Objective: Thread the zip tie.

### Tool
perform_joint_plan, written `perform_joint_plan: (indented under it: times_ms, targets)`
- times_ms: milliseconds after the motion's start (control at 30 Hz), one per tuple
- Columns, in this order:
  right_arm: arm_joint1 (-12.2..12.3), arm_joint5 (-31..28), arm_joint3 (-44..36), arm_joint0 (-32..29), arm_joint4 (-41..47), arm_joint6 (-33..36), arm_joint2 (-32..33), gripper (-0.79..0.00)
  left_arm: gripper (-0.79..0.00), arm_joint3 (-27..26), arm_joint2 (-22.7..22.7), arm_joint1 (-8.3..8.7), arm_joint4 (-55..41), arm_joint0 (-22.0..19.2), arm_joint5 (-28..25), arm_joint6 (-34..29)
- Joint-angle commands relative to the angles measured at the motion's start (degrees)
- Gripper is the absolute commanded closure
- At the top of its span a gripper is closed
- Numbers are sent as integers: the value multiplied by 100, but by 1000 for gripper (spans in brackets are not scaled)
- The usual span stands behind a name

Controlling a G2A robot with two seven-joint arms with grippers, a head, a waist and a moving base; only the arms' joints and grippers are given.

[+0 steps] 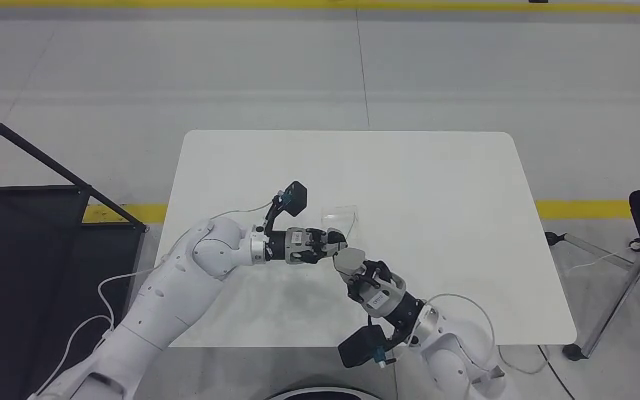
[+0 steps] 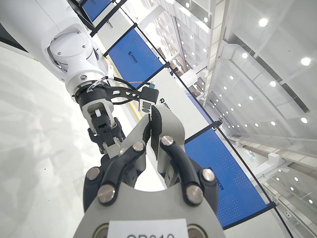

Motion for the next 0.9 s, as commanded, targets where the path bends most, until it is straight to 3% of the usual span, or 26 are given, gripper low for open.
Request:
perform_joint_plan:
  times_ms: [0, 867]
  targets:
    - [5, 4, 0, 2, 4, 3, -4, 0, 0, 4, 10, 2, -16, -4, 1, -6]
    - [88, -279, 12, 94, -225, 77, -75, 0, 0, 52, 69, 22, -121, -47, -30, 20]
